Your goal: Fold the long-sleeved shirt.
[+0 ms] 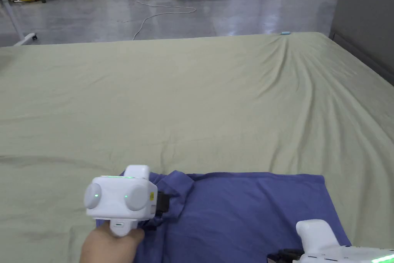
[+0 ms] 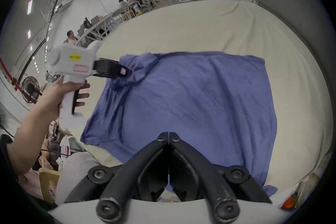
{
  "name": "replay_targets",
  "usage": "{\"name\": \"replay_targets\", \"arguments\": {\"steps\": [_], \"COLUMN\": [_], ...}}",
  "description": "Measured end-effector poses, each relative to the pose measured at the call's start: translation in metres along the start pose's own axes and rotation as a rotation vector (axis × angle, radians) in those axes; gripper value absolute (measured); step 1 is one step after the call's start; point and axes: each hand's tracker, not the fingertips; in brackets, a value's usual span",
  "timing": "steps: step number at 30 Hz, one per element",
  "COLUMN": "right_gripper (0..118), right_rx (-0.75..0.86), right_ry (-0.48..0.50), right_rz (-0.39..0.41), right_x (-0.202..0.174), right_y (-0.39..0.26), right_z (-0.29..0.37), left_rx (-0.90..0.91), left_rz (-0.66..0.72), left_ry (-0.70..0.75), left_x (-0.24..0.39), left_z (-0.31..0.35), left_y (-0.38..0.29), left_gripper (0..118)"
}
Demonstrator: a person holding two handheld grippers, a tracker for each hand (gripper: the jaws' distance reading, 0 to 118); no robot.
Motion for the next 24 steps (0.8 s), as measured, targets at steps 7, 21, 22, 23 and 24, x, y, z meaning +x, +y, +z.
{"name": "replay_targets", "arguments": {"steps": [7,21,22,23,24], "right_gripper": [0,0,0,0,0], "right_rx": [0.078,0.065,0.064,0.058,0.052], "right_ry": [0.001,-0.055,-0.056,-0.058,-0.061], "right_rz": [-0.015,-0.064,-0.07,-0.08,-0.088], "right_x": [-0.012,-0.009,-0.008,-0.006,-0.003], "right_y": [-0.001,0.004,0.005,0.005,0.005], "right_z": [0.038,0.034,0.032,0.029,0.026], "left_rx": [0.105,0.114,0.136,0.103,0.077], "left_rz": [-0.022,0.148,0.148,0.155,0.159], "left_ry": [0.032,-0.085,-0.092,-0.073,-0.053], "left_x": [-0.023,-0.057,-0.059,-0.06,-0.061], "left_z": [0.114,0.05,0.034,0.012,-0.01], "left_y": [-0.061,0.001,0.023,0.047,0.065], "left_gripper": [105,118,118,118,118]}}
